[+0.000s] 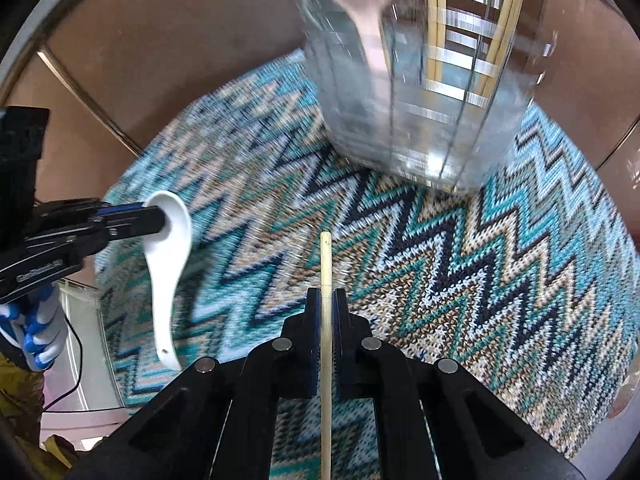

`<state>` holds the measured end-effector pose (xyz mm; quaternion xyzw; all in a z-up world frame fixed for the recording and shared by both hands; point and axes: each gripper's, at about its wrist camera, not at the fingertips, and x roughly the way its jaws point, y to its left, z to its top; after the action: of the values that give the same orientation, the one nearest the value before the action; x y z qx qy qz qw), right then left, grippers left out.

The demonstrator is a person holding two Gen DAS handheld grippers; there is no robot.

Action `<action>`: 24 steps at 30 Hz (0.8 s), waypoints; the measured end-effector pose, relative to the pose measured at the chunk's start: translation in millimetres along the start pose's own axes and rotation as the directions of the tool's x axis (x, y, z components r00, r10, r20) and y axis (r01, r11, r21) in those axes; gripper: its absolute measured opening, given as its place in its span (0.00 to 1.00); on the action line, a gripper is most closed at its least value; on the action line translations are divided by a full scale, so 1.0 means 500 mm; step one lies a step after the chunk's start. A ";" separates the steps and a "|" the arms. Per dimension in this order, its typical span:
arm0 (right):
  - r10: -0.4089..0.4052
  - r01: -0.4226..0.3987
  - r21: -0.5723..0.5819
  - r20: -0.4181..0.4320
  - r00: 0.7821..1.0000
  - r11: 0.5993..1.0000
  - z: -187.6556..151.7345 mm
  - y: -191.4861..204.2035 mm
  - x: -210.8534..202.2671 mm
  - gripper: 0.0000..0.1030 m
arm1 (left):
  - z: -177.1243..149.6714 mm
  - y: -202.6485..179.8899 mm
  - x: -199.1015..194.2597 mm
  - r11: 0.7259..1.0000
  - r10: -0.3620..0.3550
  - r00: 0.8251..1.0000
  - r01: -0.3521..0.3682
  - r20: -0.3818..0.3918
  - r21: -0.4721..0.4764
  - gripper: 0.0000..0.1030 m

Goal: Organize utensils
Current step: 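Grasp white spoon with left tool while right tool grasps the wooden chopstick, then lift and carry spoon toward clear holder with left tool while right tool carries chopstick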

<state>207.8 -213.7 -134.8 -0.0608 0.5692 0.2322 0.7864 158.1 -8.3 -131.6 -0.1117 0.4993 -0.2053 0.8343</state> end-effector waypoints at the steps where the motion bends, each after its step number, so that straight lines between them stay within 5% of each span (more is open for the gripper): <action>1: 0.001 -0.001 -0.003 0.019 1.000 1.000 -0.002 0.006 -0.017 0.05 | -0.001 -0.003 -0.010 1.000 0.003 1.000 -0.003 0.009 -0.002 0.04; 24: -0.005 0.023 -0.048 0.337 0.942 0.999 -0.108 0.100 -0.326 0.05 | -0.044 -0.056 -0.243 0.999 0.043 0.975 -0.039 0.219 -0.020 0.04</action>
<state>99.5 -236.9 5.7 -0.0446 0.4200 0.2481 0.8718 81.5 22.4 -35.5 -0.1300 0.4079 -0.1705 0.8875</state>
